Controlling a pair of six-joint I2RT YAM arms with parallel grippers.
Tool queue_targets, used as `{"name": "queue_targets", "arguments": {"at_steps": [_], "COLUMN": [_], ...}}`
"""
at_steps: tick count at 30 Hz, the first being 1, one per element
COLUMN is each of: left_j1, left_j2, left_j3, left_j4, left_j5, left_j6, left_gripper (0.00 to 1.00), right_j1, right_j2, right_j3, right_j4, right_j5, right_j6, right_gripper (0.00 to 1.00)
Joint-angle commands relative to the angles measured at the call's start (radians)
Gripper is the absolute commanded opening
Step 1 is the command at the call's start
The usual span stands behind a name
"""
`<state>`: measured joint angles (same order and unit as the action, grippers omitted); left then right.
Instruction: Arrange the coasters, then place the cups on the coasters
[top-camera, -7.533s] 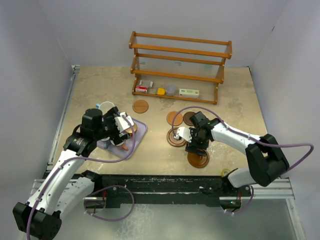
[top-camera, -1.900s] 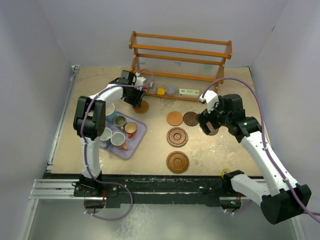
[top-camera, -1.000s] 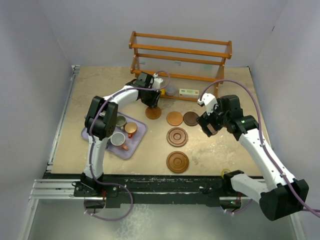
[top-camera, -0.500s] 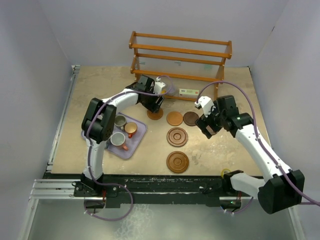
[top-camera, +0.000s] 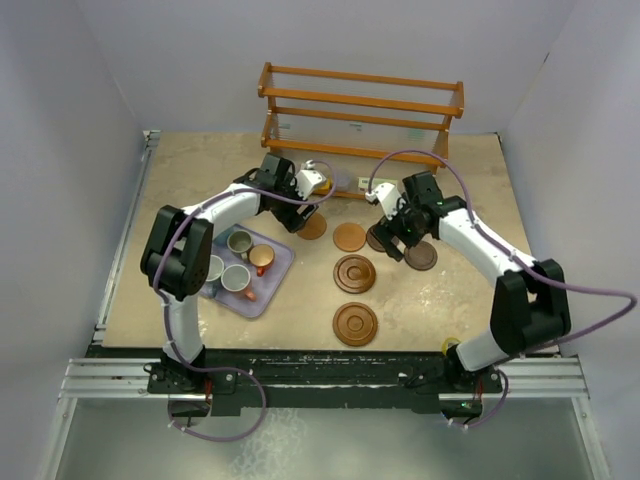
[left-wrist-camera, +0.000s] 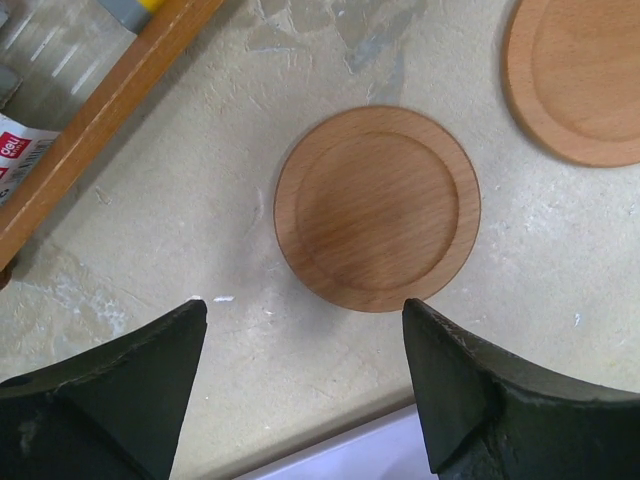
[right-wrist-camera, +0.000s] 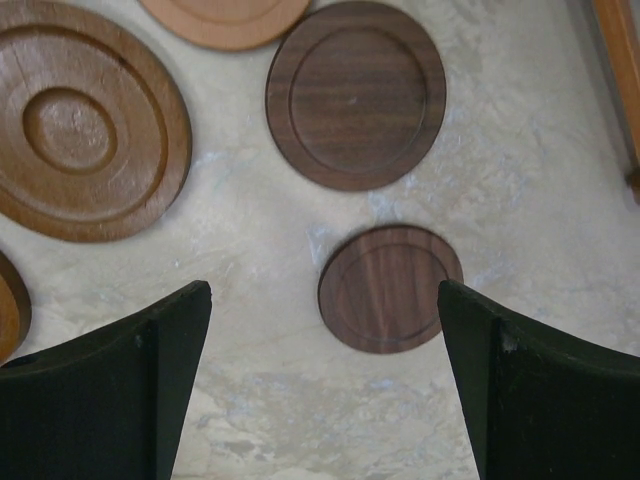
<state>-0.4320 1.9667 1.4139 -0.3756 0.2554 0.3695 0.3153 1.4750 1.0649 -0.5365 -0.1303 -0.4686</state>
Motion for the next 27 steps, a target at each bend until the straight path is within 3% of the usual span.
{"name": "queue_targets", "arguments": {"at_steps": [1,10,19,27], "left_j1": [0.006,0.005,0.004,0.004], "left_j2": [-0.013,0.041,0.109,0.091], "left_j3": [0.017,0.048,0.084,0.053], "left_j4": [0.004,-0.026,-0.022,-0.04], "left_j5": [0.015,0.062,0.093,0.095], "left_j6": [0.098,0.127,0.024,0.045], "left_gripper": [0.77,0.76,0.76,0.76], "right_j1": [0.028,0.039,0.039,0.038], "right_j2": [0.092,0.285,0.381,0.442], "right_j3": [0.094,0.238,0.269,0.29], "right_j4": [0.049,0.019,0.008,0.009], "right_j5": [-0.008,-0.022,-0.009,0.012], "right_j6": [0.017,0.02,-0.005,-0.017], "right_gripper": [0.96,0.97,0.97,0.96]}}
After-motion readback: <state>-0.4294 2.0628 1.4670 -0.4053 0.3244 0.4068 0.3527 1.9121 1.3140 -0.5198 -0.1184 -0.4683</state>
